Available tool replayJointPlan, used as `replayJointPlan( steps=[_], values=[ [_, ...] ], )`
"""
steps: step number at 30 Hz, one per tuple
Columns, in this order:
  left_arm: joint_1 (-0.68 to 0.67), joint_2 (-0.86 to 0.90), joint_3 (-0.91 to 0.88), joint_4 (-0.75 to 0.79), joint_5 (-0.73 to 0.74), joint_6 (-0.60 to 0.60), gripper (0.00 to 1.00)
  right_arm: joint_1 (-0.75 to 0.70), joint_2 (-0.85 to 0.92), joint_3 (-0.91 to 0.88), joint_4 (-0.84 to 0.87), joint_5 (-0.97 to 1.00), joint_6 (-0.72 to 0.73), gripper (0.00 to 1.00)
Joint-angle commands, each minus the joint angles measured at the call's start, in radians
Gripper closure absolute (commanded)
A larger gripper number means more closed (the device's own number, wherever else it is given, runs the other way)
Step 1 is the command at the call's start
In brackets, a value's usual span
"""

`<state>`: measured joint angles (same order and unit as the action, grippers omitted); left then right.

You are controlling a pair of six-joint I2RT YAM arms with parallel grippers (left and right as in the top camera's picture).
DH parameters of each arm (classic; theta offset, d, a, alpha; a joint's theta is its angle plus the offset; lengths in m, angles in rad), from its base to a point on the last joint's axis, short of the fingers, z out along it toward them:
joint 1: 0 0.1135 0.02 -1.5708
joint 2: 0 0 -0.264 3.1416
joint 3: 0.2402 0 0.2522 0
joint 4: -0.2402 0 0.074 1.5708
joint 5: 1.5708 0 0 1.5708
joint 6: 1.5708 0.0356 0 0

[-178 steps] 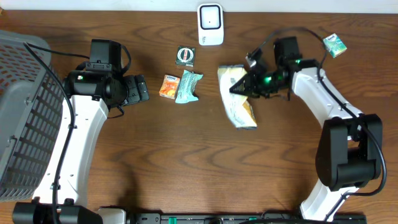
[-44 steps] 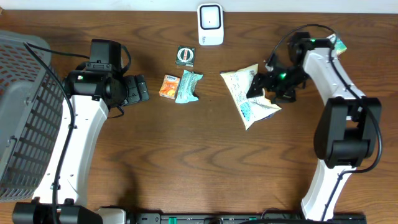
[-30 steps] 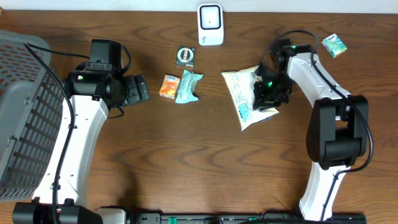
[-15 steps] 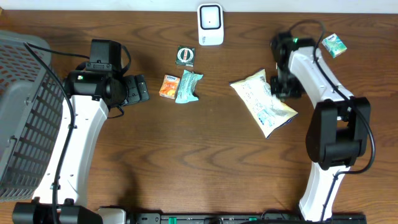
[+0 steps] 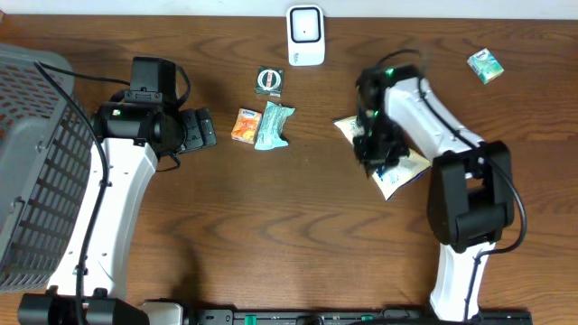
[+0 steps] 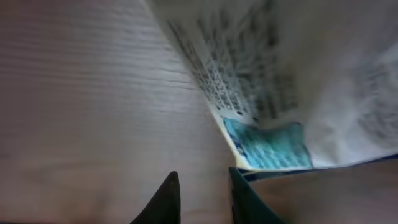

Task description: Scan the item barcode

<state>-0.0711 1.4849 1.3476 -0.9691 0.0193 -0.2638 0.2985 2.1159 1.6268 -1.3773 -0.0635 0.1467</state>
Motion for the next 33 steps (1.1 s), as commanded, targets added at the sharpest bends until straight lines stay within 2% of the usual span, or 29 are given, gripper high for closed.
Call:
replayJointPlan(
  steps=[1, 6, 9, 14, 16, 19, 23, 26, 27, 29, 33],
  values=[
    [0.000, 0.005, 0.004, -0.002, -0.013, 0.005, 0.02, 0.013, -0.010, -0.089, 0.035, 0.151, 0.033, 0.79],
    [0.000, 0.005, 0.004, -0.002, -0.013, 0.005, 0.02, -0.003, -0.010, -0.134, 0.157, 0.325, 0.089, 0.77],
    [0.000, 0.005, 0.004, -0.002, -0.013, 0.005, 0.02, -0.023, -0.010, -0.133, 0.361, 0.346, 0.074, 0.73],
    [0.000, 0.005, 0.004, -0.002, -0.013, 0.005, 0.02, -0.019, -0.010, -0.118, 0.640, 0.342, -0.005, 0.57],
    [0.000, 0.005, 0.004, -0.002, -0.013, 0.005, 0.02, -0.016, -0.010, -0.096, 0.659, 0.353, -0.022, 0.53],
    [0.000, 0.005, 0.004, -0.002, -0.013, 0.005, 0.02, -0.016, -0.011, -0.029, 0.595, 0.372, -0.015, 0.53],
    [0.000, 0.005, 0.004, -0.002, -0.013, 0.005, 0.02, -0.021, -0.016, 0.039, 0.492, 0.360, 0.073, 0.51],
    [0.000, 0.005, 0.004, -0.002, -0.013, 0.005, 0.02, -0.035, -0.025, 0.069, 0.453, 0.344, 0.085, 0.40],
    [0.000, 0.005, 0.004, -0.002, -0.013, 0.005, 0.02, -0.043, -0.030, 0.071, 0.455, 0.333, 0.085, 0.33],
    [0.000, 0.005, 0.004, -0.002, -0.013, 0.005, 0.02, -0.079, -0.031, 0.070, 0.481, 0.283, 0.085, 0.01],
    [0.000, 0.005, 0.004, -0.002, -0.013, 0.005, 0.02, -0.161, -0.027, 0.069, 0.537, 0.145, 0.085, 0.01]
  ],
)
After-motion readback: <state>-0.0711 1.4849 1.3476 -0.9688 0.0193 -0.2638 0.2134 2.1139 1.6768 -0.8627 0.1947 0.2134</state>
